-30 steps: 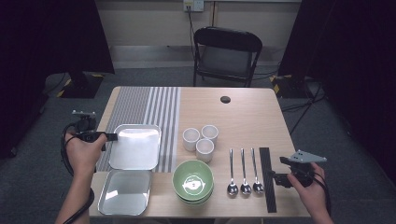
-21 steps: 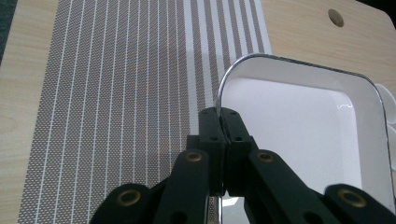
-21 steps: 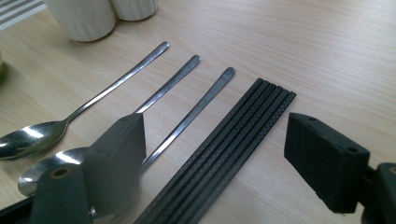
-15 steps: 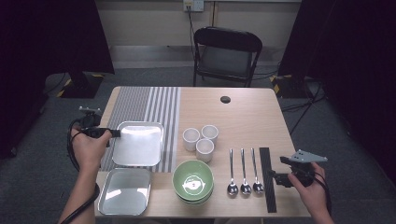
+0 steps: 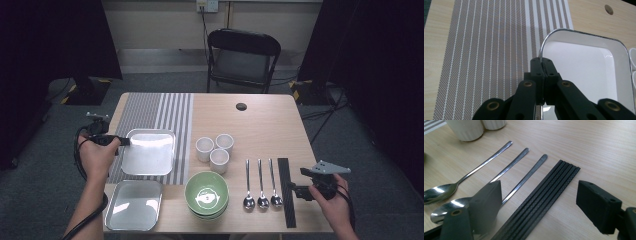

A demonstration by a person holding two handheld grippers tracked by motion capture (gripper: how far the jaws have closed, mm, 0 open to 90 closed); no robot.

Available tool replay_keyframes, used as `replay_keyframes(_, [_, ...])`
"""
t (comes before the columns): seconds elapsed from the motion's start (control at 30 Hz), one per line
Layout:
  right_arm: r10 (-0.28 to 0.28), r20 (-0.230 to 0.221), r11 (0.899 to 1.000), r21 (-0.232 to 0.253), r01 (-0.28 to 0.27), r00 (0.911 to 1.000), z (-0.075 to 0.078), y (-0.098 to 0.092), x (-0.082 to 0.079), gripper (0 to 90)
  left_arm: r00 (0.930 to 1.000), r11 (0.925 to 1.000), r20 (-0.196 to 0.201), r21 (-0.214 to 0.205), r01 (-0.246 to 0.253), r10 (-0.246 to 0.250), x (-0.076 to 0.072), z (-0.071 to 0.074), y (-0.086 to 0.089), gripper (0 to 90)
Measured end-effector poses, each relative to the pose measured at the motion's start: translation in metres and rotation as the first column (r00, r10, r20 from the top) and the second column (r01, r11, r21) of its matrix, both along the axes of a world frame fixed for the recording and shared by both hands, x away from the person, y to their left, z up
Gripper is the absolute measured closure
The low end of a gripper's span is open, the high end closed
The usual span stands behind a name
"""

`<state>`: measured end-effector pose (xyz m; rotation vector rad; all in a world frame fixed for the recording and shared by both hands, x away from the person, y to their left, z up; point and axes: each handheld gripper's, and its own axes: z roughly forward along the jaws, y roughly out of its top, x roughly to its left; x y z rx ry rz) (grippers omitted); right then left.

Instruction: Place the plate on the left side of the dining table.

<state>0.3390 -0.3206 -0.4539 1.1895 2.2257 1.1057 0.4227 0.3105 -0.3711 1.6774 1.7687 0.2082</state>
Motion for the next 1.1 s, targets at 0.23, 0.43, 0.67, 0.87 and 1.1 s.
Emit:
replay_keyframes(0.23, [0.003, 0.001, 1.000, -0.008, -0.003, 1.0000, -0.001, 0.000, 0.000, 20.2, 1.0000, 0.9999, -0.001, 0.011, 0.002, -0.002, 0.005, 0.000, 0.001, 89.3])
replay_keyframes(0.43, [0.000, -0.004, 1.000, -0.004, 0.000, 1.0000, -0.002, -0.001, 0.001, 20.2, 1.0000, 1.0000, -0.005, -0.003, 0.004, -0.004, 0.010, -0.002, 0.002, 89.3])
replay_keyframes(0.67, [0.000, -0.008, 1.000, -0.006, 0.000, 1.0000, -0.003, -0.001, 0.001, 20.2, 1.0000, 1.0000, -0.003, -0.001, -0.002, 0.002, 0.015, -0.001, 0.000, 89.3])
replay_keyframes(0.87, [0.003, -0.012, 1.000, -0.003, -0.003, 0.9999, -0.004, -0.001, 0.001, 20.2, 1.0000, 1.0000, -0.008, -0.003, -0.003, 0.003, 0.018, 0.000, -0.001, 89.2])
replay_keyframes(1.1, [-0.003, -0.017, 1.000, -0.004, 0.003, 0.9999, -0.005, -0.002, 0.002, 20.4, 0.9999, 0.9999, -0.012, -0.008, 0.006, -0.006, 0.024, -0.001, 0.001, 89.2])
